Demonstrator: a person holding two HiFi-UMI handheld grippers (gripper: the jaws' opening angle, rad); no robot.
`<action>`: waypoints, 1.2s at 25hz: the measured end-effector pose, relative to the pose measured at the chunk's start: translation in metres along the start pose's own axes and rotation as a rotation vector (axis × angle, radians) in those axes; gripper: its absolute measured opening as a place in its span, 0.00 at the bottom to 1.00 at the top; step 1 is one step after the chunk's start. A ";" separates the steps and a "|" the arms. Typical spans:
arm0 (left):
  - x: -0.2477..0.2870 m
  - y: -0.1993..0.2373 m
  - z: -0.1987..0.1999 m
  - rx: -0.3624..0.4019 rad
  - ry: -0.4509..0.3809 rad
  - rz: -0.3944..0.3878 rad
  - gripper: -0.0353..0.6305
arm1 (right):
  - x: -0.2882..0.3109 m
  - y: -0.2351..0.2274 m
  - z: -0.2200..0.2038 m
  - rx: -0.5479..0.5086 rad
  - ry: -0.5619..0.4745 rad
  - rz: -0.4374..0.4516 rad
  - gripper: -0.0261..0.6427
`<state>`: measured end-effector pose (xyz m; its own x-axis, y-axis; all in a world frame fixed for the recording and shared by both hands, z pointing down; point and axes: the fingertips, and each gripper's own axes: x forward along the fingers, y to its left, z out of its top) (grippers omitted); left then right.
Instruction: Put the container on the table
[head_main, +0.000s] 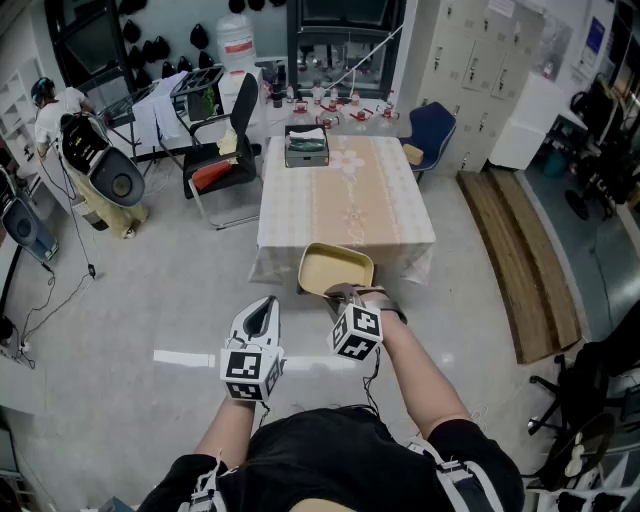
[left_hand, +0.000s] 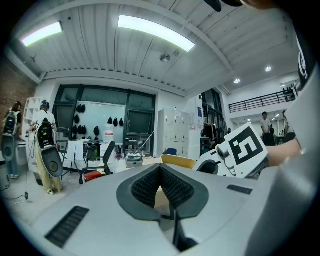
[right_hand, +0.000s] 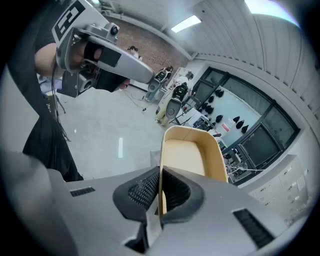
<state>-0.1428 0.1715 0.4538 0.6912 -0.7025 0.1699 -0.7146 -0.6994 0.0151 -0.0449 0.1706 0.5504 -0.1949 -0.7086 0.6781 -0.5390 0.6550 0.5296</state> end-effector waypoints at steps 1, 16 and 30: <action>0.000 0.000 0.000 0.001 0.000 -0.002 0.07 | 0.000 0.000 0.000 -0.001 0.001 -0.001 0.07; 0.011 -0.013 -0.004 -0.036 -0.018 0.011 0.07 | -0.004 -0.010 -0.015 0.021 -0.027 -0.009 0.07; 0.019 -0.032 -0.021 -0.042 -0.002 0.059 0.07 | 0.000 -0.010 -0.036 0.002 -0.042 0.034 0.07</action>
<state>-0.1089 0.1836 0.4772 0.6479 -0.7425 0.1701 -0.7579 -0.6507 0.0465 -0.0097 0.1734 0.5638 -0.2474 -0.6966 0.6734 -0.5329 0.6783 0.5059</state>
